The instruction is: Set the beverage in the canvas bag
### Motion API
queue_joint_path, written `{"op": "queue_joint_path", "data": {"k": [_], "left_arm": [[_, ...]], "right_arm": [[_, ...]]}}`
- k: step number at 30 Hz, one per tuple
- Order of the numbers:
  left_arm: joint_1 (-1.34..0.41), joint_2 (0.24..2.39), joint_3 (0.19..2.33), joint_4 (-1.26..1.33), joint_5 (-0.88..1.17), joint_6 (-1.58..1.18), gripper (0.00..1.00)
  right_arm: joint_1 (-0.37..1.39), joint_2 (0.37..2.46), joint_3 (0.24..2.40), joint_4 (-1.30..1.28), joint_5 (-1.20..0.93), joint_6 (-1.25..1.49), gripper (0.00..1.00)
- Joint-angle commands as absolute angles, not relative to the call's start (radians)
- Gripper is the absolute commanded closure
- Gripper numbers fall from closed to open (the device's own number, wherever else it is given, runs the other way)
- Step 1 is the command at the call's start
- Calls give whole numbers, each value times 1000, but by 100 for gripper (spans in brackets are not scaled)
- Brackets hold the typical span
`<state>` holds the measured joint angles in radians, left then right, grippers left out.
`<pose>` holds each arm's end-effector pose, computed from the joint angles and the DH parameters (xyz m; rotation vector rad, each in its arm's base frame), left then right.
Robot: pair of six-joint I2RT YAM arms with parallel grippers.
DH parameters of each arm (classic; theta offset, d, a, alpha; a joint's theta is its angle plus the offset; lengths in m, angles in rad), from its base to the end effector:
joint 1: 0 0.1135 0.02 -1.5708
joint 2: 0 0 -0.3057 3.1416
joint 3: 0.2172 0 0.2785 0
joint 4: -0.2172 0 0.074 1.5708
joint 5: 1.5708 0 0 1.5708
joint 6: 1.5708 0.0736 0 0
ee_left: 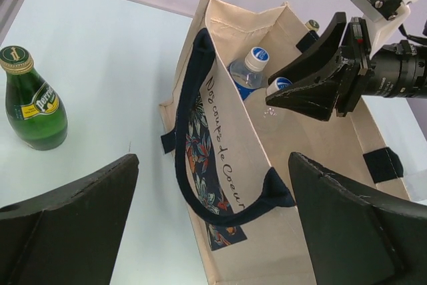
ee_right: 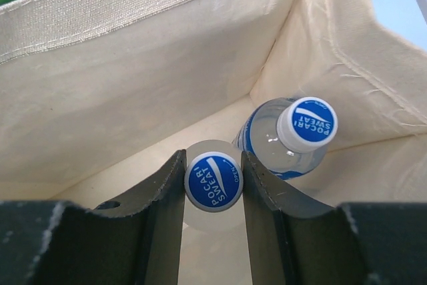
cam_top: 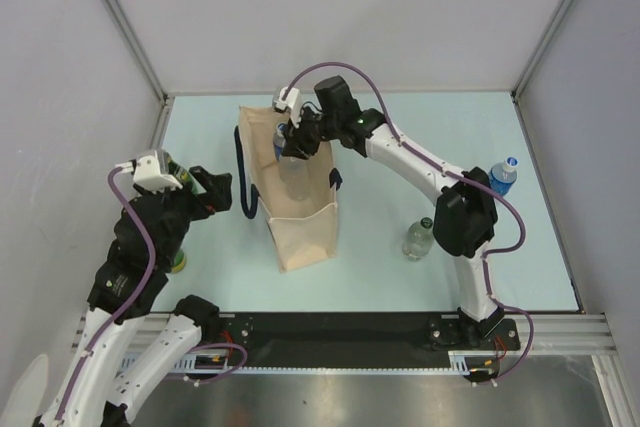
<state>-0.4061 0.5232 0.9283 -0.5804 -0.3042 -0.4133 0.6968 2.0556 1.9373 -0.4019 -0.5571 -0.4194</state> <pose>0.1222 -0.0285 0.4034 -0.2293 1.7347 -0.3356 0.4030 0.3880 0.3436 -1.3817 1.5679 0.7492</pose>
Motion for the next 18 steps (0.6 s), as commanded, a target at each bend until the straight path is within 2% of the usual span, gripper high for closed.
{"op": "queue_joint_path", "data": {"k": [1,4,5,10,13,14,18], "left_arm": [[-397,531,925,-568,-321,-399,0],[-399,534,923,-568,-321,-402,0],[-399,535,922,-566,-321,-400,0],[-397,549,919,-557,-314,-400,0],[-399,564,919,-549,-307,-400,0],[-399,569,922,-543,-305,-402,0],[-397,586,928,-532,-296,-400,0]], "right_arm": [[689,2042,1935,-218,-566,-434,91],[678,2042,1911,-215,-555,-434,79],[675,2040,1902,-216,-554,-431,72],[654,2016,1881,-235,-557,-420,56],[652,2000,1882,-261,-549,-419,41],[652,1987,1882,-271,-546,-413,32],[652,1942,1893,-307,-552,-408,30]]}}
